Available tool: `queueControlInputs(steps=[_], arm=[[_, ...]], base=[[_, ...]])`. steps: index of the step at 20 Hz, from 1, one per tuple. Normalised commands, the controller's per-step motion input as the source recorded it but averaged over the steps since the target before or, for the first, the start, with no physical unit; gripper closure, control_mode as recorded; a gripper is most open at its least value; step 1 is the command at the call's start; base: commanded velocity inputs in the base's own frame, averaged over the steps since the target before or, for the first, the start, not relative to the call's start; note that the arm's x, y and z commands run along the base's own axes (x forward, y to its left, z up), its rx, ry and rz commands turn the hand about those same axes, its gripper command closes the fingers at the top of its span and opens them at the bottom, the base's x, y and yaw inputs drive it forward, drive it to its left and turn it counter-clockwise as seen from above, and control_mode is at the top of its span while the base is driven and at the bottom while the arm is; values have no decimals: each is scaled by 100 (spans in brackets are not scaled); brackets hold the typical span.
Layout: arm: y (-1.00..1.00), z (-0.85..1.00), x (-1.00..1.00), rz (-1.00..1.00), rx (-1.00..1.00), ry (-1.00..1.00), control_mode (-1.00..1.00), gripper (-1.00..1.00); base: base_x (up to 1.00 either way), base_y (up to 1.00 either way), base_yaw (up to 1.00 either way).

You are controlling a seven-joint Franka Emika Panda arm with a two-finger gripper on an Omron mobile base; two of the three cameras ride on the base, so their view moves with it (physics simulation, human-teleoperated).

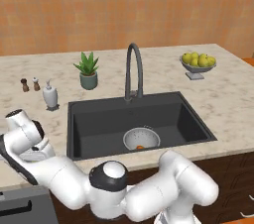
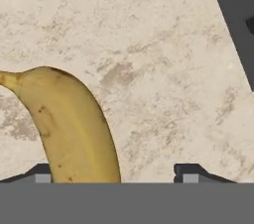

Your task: Put the colander in the sink, put the banana, tangerine in the colander, and turn on the sink faucet and pour water over the colander.

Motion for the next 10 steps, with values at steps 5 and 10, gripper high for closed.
queueControlInputs(steps=[5, 10], arm=[[-69, -92, -22, 0, 14, -5, -100, 100], [-4, -13, 17, -1, 10, 1, -100, 100]], base=[[0, 0, 0], [0, 0, 0]])
